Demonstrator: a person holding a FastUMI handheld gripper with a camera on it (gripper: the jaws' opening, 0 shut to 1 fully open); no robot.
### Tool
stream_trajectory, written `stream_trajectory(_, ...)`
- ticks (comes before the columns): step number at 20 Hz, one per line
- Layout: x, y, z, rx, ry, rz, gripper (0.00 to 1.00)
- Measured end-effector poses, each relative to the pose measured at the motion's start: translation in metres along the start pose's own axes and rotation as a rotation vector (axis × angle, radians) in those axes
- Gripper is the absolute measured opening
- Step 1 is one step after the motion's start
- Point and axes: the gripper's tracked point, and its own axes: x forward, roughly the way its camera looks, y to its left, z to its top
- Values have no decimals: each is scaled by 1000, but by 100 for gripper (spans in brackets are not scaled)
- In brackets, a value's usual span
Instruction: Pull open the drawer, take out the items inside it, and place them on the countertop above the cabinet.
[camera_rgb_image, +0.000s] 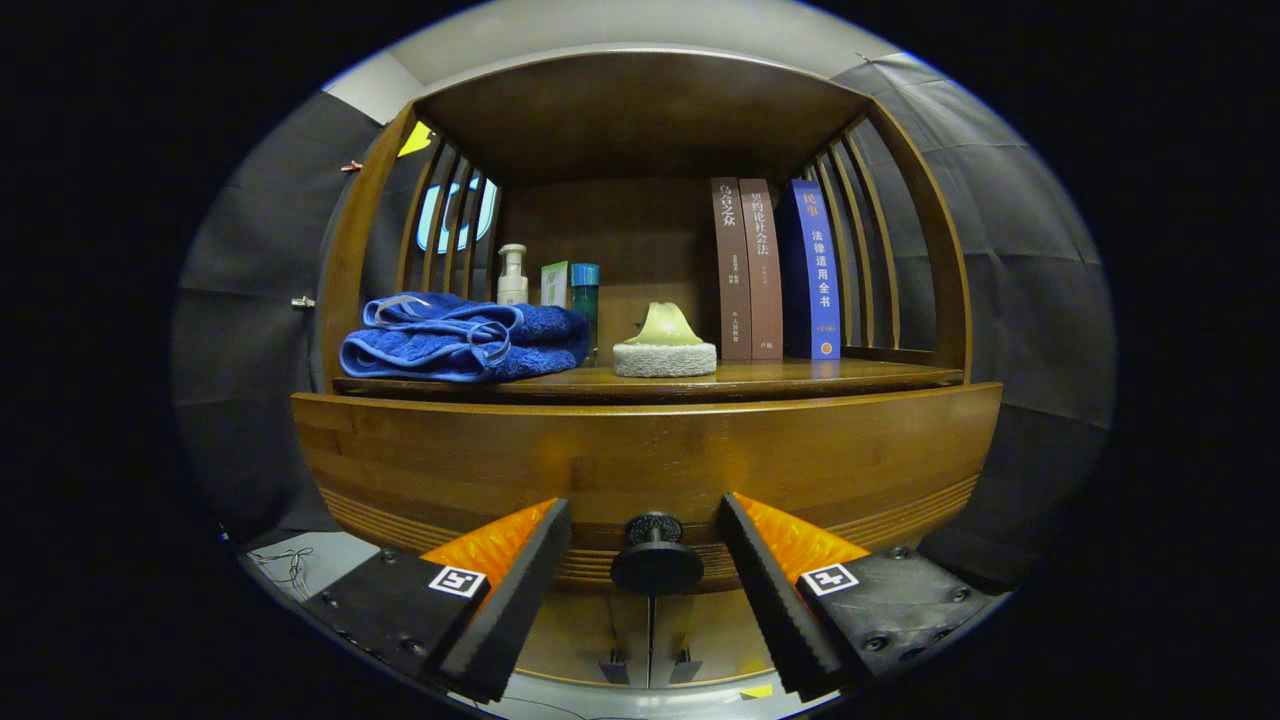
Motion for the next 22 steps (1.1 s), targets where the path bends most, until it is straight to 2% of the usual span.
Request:
stream_trajectory(7,26,0,1,10,4,-3,99)
stream_trajectory(13,27,1,3,-17,8,-8,99)
stream_trajectory(18,8,17,27,-99,1,31,100)
stream_trajectory(22,-22,19,44,-59,21,35,99)
